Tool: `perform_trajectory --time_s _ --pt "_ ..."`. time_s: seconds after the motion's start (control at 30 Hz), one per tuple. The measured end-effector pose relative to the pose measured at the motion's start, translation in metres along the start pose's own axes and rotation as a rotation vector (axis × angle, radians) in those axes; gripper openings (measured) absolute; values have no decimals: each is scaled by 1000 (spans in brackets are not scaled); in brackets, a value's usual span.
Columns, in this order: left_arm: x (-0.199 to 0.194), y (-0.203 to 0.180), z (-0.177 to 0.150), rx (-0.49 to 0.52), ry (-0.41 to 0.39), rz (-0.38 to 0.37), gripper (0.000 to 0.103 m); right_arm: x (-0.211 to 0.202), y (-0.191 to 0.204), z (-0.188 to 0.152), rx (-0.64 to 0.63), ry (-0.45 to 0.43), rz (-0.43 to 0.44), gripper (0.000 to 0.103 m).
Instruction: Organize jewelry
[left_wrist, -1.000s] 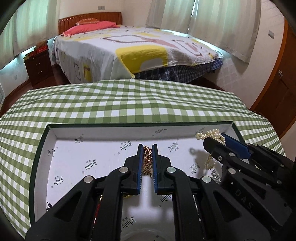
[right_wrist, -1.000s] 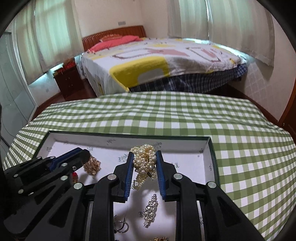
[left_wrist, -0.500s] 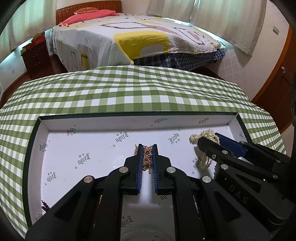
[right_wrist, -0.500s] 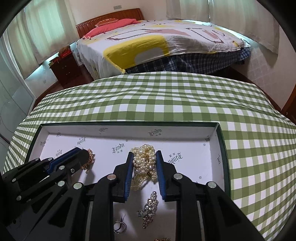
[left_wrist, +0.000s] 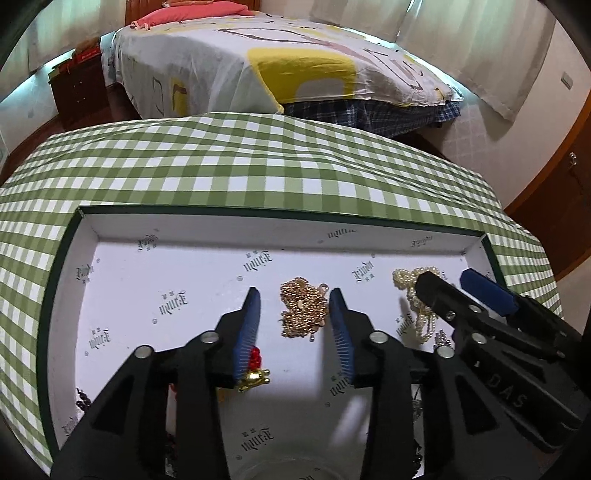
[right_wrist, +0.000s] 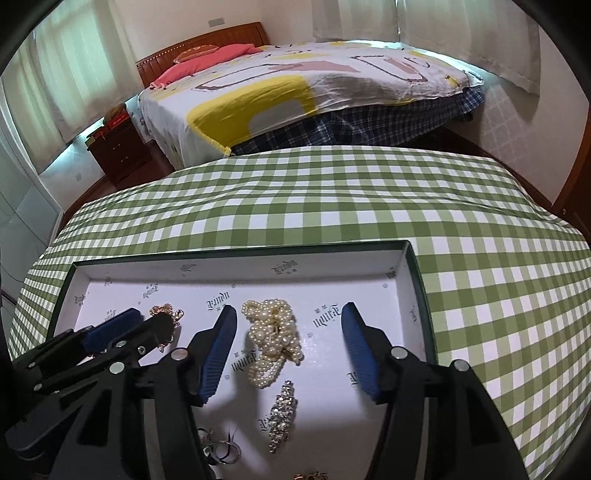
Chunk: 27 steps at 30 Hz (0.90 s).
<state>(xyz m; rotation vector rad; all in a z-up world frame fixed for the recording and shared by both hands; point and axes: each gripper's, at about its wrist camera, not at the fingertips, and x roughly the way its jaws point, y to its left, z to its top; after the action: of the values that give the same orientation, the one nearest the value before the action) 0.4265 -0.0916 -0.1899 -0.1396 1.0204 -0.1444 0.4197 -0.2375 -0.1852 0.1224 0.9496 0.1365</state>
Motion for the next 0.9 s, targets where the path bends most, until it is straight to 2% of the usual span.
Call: perform_trajectory --time_s 0.17,0.37,0.57,0.67,0.8,0.9 --pt "-5 3 0 3 -24 15 49 -5 -1 -1 -6 -25 -15 65" --pt "-16 -1 3 59 -77 88 64 -9 -4 -2 -12 -45 -30 70" --pt "-25 -1 2 98 -121 144 73 -12 -4 -2 -18 -59 -41 74" --pt "-36 0 1 113 -171 190 80 -15 -3 -3 -29 -71 -48 78" --pt "-50 4 2 92 -218 183 83 -25 1 -3 -45 -110 -67 81" --pt "-61 5 0 88 -254 206 88 -30 3 -4 -59 -122 -77 83"
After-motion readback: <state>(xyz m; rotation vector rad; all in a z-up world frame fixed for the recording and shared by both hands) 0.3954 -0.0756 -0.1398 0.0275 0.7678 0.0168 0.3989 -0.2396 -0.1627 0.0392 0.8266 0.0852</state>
